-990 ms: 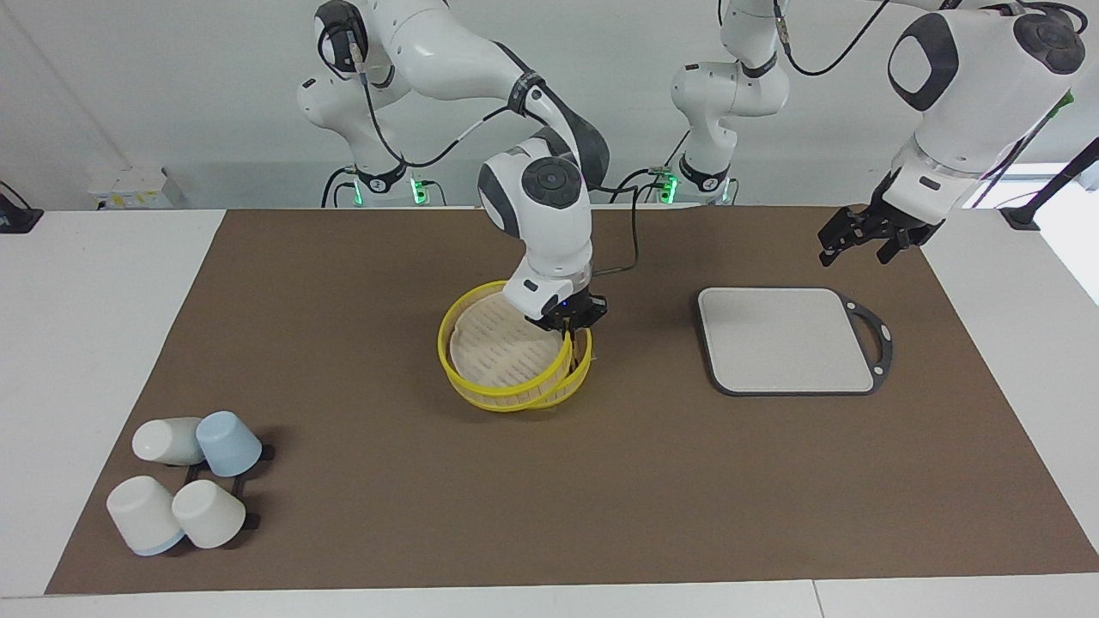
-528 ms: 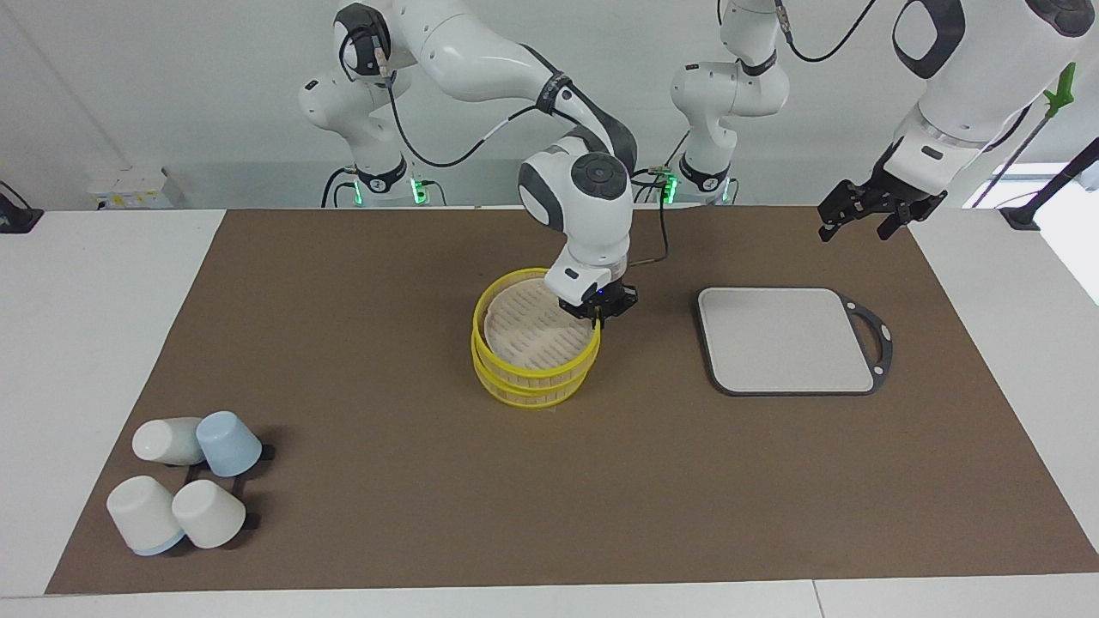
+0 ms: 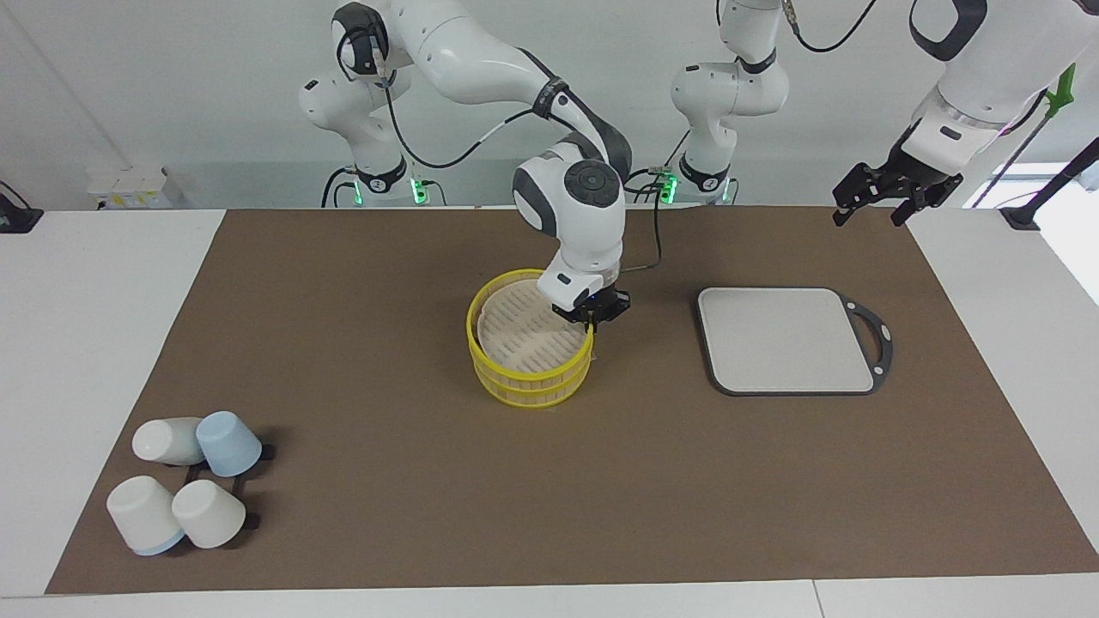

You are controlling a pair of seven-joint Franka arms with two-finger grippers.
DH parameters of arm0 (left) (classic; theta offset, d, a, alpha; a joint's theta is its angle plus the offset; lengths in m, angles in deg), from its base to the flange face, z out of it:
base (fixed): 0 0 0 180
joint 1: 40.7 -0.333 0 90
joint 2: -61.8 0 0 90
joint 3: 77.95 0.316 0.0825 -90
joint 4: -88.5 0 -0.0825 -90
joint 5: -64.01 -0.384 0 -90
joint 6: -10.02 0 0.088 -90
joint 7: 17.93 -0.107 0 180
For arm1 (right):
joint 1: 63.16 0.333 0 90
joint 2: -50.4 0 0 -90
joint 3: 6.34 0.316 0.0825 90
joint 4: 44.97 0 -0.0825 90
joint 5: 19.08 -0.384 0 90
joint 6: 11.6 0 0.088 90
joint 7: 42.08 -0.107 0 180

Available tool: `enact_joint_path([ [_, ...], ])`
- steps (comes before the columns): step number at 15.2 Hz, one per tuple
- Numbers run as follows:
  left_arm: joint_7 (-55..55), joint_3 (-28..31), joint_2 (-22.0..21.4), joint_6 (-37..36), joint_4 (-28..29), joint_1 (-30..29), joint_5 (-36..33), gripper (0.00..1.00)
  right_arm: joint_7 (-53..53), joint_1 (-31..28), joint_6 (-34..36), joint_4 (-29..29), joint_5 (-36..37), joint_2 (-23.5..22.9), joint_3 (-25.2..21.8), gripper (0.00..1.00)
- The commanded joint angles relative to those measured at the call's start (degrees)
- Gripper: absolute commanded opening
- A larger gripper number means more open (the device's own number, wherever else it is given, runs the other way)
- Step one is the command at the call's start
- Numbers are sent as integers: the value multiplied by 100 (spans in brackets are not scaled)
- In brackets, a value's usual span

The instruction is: Place bun in steamer

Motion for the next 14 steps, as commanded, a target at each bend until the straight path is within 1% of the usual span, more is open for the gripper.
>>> enact_joint_path([
  [1, -55, -181, -132, 78, 152, -101, -105, 100, -73, -11, -249, -358, 57, 88, 19, 0],
  [6, -143, -172, -132, 298, 187, -57, -105, 100, -302, 15, -222, -366, 14, 115, 19, 0],
  [7, -143, -155, -132, 350, 222, -48, -113, 100, -302, -11, -196, -366, 5, 115, 19, 6],
  [8, -143, -172, -132, 386, 231, -48, -122, 100, -302, -11, -196, -366, 4, 115, 19, 30],
  [9, -169, -172, -114, 403, 223, -39, -157, 100, -302, -11, -196, -349, 4, 115, 19, 48],
  [11, -222, -181, -114, 421, 214, -48, -236, 100, -302, -29, -196, -270, 74, 115, 11, 100],
  [13, -213, -181, -132, 421, 223, -48, -237, 100, -259, -81, -187, -156, 127, 150, -77, 100],
  [14, -213, -181, -132, 421, 214, -48, -237, 100, -223, -221, -143, -42, 180, 254, -164, 100],
])
